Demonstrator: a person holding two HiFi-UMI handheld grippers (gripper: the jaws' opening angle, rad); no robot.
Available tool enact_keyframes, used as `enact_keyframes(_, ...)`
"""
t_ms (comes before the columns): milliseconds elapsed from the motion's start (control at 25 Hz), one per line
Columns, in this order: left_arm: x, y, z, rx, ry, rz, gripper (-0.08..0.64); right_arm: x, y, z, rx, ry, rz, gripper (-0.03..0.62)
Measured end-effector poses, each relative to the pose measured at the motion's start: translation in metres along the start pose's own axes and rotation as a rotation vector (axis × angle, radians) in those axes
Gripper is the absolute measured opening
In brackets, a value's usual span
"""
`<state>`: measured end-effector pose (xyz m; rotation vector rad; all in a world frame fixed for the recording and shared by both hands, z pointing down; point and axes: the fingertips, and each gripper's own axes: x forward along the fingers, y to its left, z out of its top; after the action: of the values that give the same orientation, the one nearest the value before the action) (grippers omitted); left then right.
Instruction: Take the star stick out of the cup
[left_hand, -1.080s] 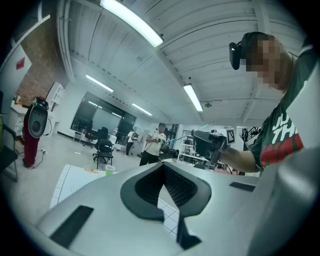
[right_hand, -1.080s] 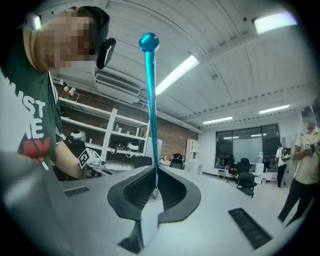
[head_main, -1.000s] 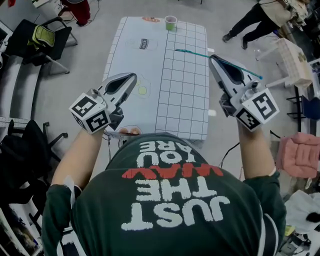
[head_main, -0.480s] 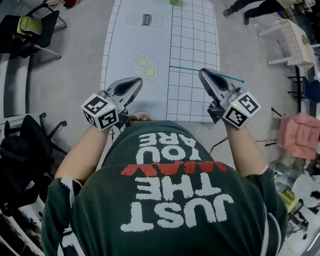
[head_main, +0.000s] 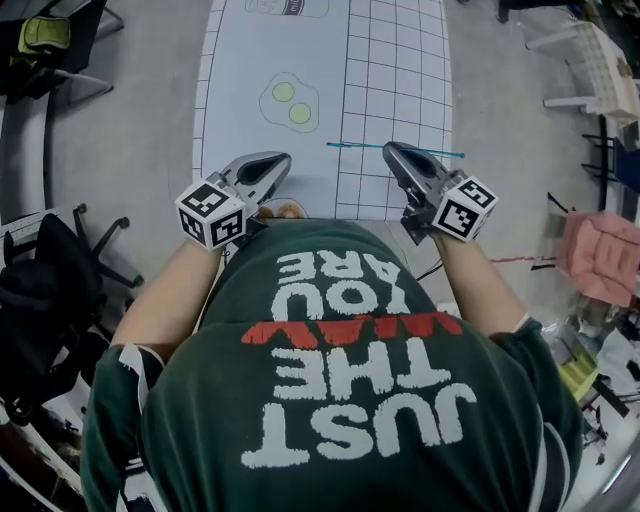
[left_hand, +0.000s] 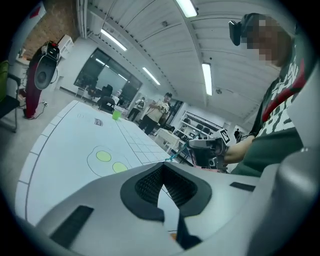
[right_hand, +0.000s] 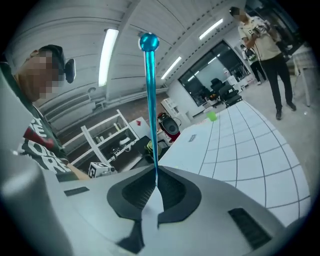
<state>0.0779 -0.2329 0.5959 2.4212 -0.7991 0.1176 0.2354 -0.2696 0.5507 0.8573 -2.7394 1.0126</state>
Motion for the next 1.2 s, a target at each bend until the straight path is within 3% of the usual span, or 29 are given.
enact_keyframes(520, 0.01, 0.015, 0.0, -0.05, 0.024, 0.021, 0.008, 0.01, -0.013, -0.029, 0.151, 0.006, 0.026, 0.043)
enact_keyframes(1200, 0.008, 0.016, 0.003, -0.043, 0.022, 0.032, 0.008, 0.011, -0.021, -0.032, 0.2, -0.003, 0.023, 0.043)
